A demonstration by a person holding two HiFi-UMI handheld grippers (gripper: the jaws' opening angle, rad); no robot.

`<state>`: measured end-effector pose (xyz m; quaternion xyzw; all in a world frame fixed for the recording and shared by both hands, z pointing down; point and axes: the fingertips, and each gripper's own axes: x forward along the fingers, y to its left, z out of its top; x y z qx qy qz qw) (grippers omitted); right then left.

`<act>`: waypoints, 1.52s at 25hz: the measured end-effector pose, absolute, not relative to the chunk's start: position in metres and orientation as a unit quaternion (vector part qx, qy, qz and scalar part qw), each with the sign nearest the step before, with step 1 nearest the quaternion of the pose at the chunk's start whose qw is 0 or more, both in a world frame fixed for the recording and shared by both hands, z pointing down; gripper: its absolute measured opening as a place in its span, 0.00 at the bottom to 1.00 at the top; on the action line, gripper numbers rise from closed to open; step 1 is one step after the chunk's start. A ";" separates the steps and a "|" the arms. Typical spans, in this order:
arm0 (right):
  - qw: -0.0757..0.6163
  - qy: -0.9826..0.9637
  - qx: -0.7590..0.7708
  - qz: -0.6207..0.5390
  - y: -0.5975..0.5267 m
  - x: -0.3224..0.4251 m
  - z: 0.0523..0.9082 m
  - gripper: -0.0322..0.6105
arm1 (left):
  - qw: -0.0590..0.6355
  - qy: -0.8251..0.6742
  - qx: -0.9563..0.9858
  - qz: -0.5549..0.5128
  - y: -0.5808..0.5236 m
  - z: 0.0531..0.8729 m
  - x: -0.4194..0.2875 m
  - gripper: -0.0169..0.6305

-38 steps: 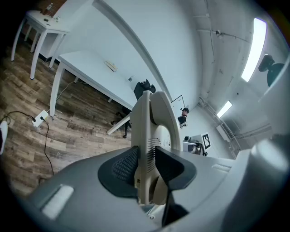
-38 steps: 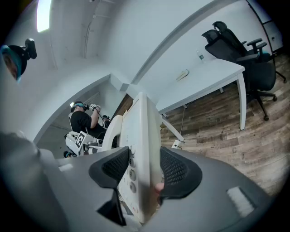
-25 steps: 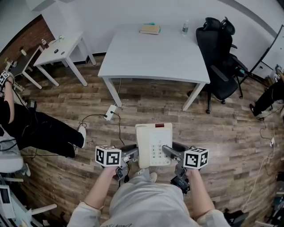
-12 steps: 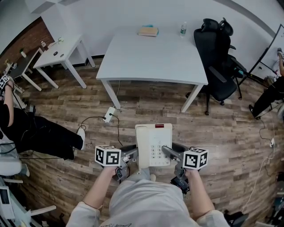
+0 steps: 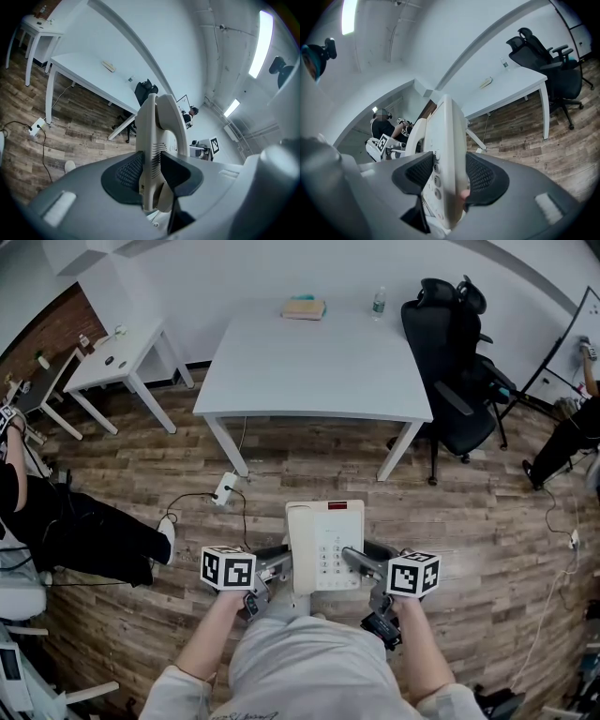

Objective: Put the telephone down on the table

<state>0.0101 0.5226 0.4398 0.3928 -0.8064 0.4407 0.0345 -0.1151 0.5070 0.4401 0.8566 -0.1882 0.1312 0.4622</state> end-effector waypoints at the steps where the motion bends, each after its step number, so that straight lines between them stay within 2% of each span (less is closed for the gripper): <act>1: 0.035 -0.806 0.394 0.440 0.518 0.012 0.440 0.40 | 0.461 -0.187 0.858 0.132 0.501 0.440 -0.113 0.23; 15: 0.024 -0.796 0.415 0.440 0.380 0.018 0.462 0.40 | 0.457 -0.167 0.862 0.138 0.358 0.464 -0.107 0.23; 38: -0.001 -0.768 0.445 0.461 0.127 0.022 0.448 0.40 | 0.452 -0.126 0.867 0.170 0.093 0.447 -0.101 0.23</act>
